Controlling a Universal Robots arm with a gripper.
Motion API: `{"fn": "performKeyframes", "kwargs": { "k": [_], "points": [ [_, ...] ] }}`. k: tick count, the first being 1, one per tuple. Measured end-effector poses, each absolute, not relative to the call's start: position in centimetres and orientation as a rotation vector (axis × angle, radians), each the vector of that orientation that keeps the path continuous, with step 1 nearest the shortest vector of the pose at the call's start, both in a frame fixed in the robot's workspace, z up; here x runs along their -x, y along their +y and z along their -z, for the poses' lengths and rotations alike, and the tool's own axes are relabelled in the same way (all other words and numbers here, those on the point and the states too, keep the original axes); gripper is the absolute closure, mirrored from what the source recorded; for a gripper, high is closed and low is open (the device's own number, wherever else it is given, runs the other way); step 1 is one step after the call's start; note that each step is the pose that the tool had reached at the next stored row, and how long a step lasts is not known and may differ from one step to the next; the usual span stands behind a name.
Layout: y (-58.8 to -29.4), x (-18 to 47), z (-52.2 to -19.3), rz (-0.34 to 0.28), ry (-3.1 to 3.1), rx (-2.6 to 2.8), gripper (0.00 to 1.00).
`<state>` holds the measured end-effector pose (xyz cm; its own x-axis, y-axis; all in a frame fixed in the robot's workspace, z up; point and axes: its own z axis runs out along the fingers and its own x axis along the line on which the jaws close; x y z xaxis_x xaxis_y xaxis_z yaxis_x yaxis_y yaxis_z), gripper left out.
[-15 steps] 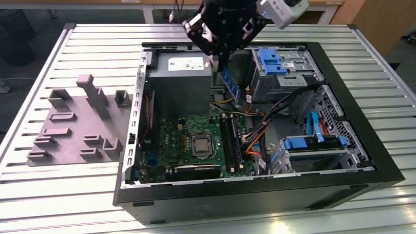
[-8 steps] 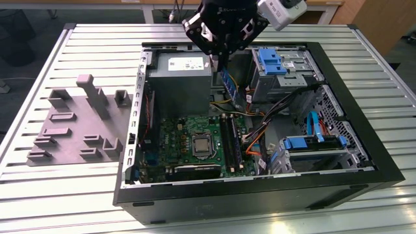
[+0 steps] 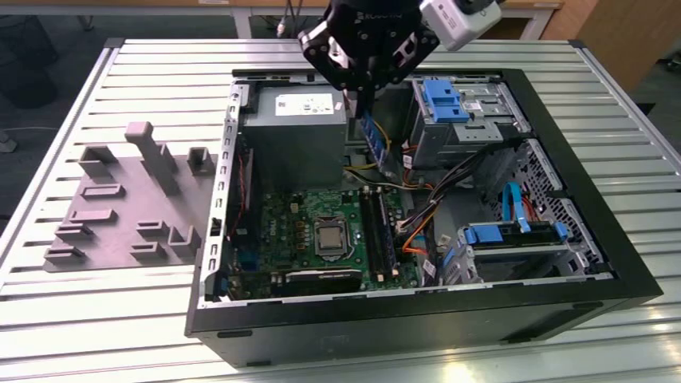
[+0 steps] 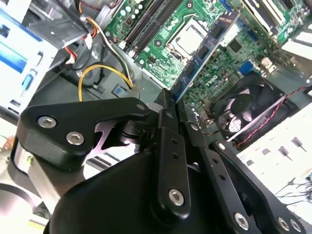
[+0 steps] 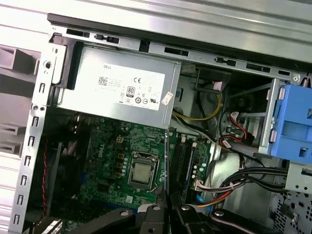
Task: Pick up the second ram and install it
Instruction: 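Insert the second ram into the second slot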
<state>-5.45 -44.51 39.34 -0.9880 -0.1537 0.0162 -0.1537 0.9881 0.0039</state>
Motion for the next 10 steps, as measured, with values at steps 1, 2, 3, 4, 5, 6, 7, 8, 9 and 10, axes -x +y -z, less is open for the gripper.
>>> {"fn": "performKeyframes", "kwargs": {
  "k": [1, 2, 3, 4, 5, 6, 7, 8, 9, 10],
  "points": [
    [-44.51, 5.45, -39.32, 0.002, -3.117, -0.217, 0.86],
    [-44.51, 5.45, -39.30, 0.000, -3.119, -0.193, 0.86],
    [-44.51, 5.45, -39.28, -0.002, -3.120, -0.168, 0.86],
    [-44.51, 5.45, -39.26, -0.003, -3.122, -0.143, 0.86],
    [-44.51, 5.45, -39.23, -0.004, -3.123, -0.118, 0.86],
    [-44.51, 5.45, -39.21, -0.005, -3.123, -0.093, 0.86],
    [-44.51, 5.45, -39.19, -0.007, -3.124, -0.065, 0.86],
    [-44.51, 5.45, -39.16, -0.008, -3.124, -0.039, 0.86],
    [-44.51, 5.45, -39.16, -0.008, -3.124, -0.018, 0.86],
    [-44.51, 5.45, -39.16, -0.008, -3.124, -0.011, 0.86]
  ]
}}
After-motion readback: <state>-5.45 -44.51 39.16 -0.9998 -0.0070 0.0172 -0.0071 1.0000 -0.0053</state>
